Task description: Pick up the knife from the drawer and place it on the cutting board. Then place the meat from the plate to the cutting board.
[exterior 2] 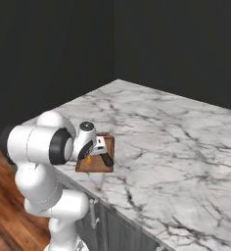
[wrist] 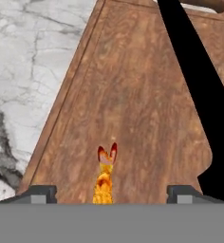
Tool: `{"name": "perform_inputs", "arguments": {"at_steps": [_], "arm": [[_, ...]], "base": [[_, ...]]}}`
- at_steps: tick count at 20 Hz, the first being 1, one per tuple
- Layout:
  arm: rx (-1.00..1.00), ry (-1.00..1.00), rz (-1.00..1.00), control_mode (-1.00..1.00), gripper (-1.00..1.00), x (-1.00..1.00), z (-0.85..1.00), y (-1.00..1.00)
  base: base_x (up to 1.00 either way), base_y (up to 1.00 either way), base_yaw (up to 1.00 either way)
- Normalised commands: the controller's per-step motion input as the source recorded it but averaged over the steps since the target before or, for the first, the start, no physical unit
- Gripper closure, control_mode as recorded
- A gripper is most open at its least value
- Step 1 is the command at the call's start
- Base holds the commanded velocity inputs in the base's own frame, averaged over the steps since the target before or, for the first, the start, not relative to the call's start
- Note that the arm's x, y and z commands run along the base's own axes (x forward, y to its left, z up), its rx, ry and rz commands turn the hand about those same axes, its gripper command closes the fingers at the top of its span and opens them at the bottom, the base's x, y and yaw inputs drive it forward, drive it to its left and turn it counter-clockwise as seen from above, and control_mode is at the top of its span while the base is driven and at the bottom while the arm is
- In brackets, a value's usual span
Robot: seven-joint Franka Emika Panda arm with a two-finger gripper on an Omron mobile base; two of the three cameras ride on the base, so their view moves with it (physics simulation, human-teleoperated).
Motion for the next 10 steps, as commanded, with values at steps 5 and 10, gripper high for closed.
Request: {"name": "perform_inputs", "arguments": {"at_steps": [5, 10], "arm": [[0.0, 0.0, 0.0, -1.0, -1.0, 0.0, 0.26, 0.0], [-0.04, -0.06, 0.0, -1.0, -1.0, -0.11, 0.86, 0.0]], "base": [[0.0, 0.0, 0.0], [0.0, 0.0, 0.0]]}}
